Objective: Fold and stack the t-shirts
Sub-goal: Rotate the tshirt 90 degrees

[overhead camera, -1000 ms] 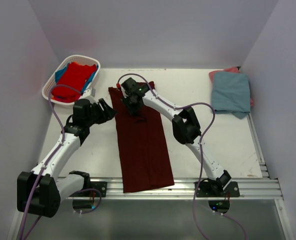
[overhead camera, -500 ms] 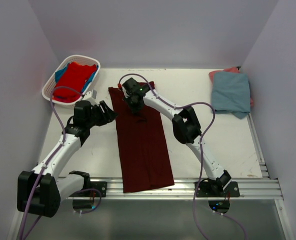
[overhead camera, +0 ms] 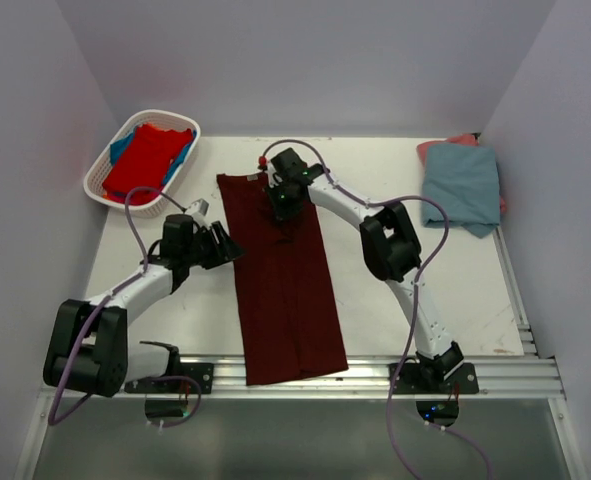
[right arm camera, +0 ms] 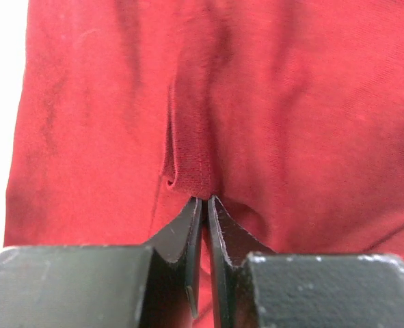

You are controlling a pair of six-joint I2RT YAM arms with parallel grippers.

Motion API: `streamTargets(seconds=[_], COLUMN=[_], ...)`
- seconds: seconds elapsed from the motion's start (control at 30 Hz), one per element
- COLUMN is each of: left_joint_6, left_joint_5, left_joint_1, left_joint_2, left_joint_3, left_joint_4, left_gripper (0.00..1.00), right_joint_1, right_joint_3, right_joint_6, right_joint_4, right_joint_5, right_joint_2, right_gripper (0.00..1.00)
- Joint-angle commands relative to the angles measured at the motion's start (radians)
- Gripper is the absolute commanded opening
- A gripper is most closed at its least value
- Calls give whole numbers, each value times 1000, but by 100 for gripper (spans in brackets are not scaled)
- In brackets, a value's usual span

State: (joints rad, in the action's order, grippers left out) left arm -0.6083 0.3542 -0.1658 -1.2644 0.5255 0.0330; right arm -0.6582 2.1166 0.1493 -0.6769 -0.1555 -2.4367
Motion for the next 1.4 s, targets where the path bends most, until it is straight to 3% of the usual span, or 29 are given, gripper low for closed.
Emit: streamTargets(seconds=[0.0,0.27,0.4,0.57,0.73,0.83,1.37], left_joint_6=[2,-54,-108,-195,-375,-482,-705], left_joint_5=[61,130,164,245,350,368,305], left_joint_1=[3,2,2,0,0,0,2], left_joint_2=[-42,-116,-187,-374,-640,-754,-946], left_joint_3=[-1,10,19,57,116,123,151], left_joint_4=[165,361,536,822,1117,1361,1737], left_gripper=[53,52,52,52,48,46,45], right_joint_1=[61,161,173,193,226,235,243], right_joint_3=[-59,-253,-299,-371,-435,-455,-469], right_joint_6=[81,277,360,499,665,693,631], right_joint_4=[115,428,551,748,969,1010,921], right_joint_5=[-170,-536,-670,-772,-840,-860,-837], right_joint_2=[97,105,85,77,59,57,61], right_gripper=[9,7,7,7,7,6,5])
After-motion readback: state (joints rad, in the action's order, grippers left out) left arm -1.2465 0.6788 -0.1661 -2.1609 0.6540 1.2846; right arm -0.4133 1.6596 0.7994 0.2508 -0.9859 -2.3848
